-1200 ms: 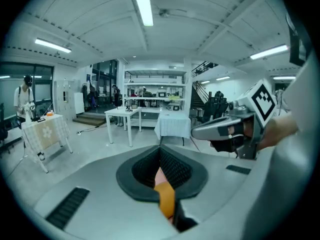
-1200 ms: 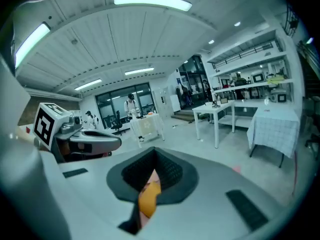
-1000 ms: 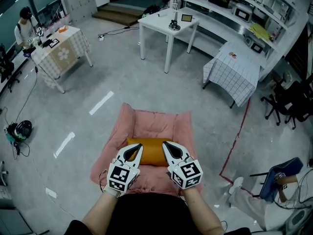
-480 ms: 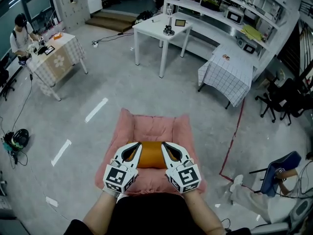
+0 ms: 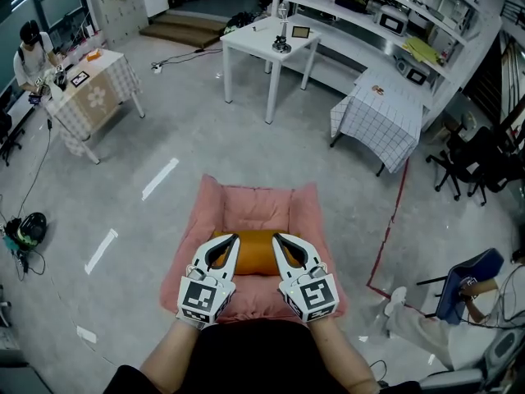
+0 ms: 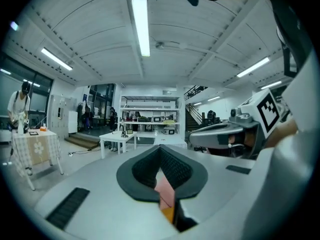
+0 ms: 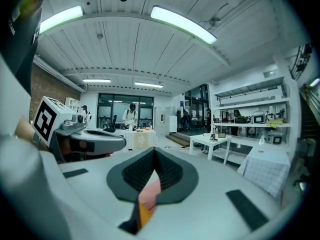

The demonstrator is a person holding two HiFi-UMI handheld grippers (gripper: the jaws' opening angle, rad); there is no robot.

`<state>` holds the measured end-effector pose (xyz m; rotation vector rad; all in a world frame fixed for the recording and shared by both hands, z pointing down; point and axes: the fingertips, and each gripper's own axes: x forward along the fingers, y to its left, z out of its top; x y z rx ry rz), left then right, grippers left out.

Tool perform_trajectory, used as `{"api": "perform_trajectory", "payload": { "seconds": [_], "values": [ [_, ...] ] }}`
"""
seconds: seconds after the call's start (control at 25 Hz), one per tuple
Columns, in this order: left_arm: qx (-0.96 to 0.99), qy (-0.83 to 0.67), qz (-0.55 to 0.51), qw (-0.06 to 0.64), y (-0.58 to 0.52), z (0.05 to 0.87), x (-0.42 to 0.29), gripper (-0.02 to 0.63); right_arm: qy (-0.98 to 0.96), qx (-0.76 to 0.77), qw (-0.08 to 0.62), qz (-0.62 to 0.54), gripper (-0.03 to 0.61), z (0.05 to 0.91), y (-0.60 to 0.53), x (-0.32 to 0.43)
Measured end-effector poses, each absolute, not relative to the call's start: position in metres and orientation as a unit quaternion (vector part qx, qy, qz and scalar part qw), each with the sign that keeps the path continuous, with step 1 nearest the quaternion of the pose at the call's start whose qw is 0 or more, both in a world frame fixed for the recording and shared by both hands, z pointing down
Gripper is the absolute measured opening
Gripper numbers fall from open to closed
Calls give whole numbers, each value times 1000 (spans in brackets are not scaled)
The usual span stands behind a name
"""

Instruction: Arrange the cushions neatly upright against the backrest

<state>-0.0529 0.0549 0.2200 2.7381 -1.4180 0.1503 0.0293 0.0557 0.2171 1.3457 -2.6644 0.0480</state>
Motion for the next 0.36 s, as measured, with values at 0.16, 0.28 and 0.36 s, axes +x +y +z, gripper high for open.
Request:
{"api": "perform_trajectory", "payload": {
  "seconds": [0.16,0.28,0.36],
  "values": [
    [890,-452,58,14,61,221,-53,11,-889,451,80,17,8,220,60,29],
    [898,-436,46,24,64,222,-53,12,-888,453,81,17,8,222,60,28],
    [902,-429,39,29,65,223,-54,12,-887,454,81,16,8,223,60,28]
  ]
}}
